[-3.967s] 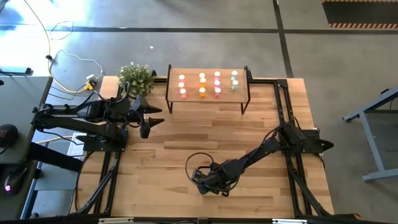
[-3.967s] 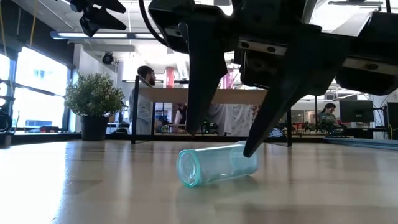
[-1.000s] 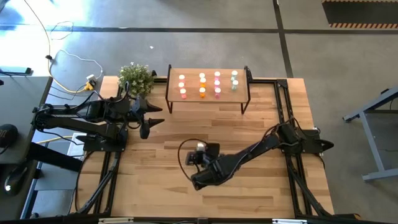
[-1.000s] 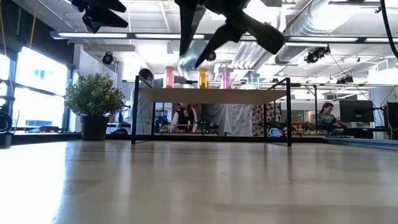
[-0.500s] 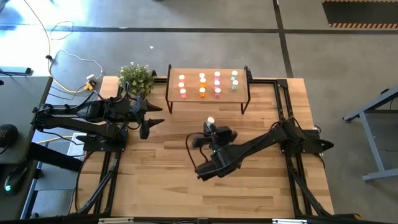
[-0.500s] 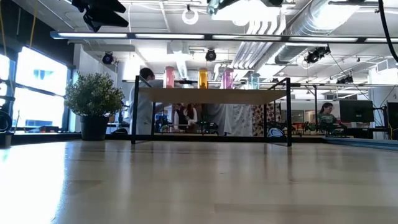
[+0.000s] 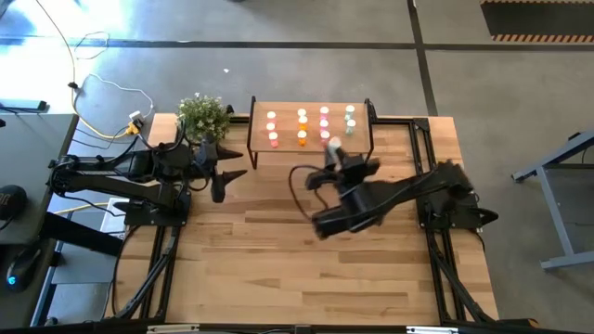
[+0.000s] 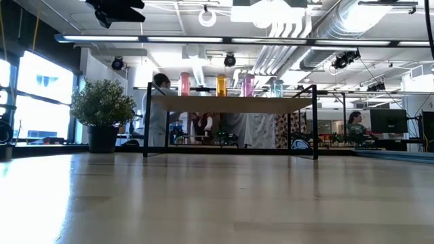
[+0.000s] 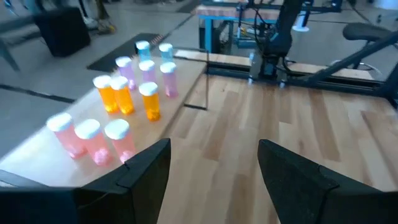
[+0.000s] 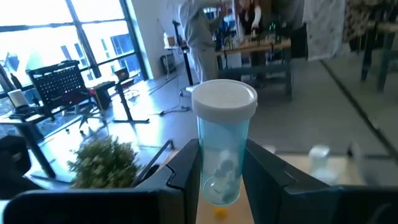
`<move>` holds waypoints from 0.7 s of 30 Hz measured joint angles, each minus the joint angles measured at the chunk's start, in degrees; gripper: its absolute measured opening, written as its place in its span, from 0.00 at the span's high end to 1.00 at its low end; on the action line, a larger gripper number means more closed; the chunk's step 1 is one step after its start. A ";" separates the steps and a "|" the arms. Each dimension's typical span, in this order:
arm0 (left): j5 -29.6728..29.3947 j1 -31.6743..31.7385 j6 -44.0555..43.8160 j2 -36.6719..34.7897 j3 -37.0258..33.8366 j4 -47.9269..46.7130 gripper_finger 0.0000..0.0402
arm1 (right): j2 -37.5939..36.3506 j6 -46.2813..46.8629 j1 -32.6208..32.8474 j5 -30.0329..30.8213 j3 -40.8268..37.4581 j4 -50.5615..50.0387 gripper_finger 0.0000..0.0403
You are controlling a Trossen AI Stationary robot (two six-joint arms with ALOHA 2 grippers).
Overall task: Pick and place medicine bottles onto shelf by color
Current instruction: Put the blue pill bottle on the shelf aligned with the other blue pill bottles
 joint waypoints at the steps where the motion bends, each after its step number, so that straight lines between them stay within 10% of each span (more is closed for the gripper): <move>1: -0.73 0.00 0.59 0.00 0.00 0.44 0.42 | -1.66 -1.35 -0.01 0.71 -1.01 -0.08 0.78; 21: -12.23 0.02 5.12 0.17 0.00 4.95 0.42 | -28.28 12.24 0.29 4.61 -51.21 9.44 0.78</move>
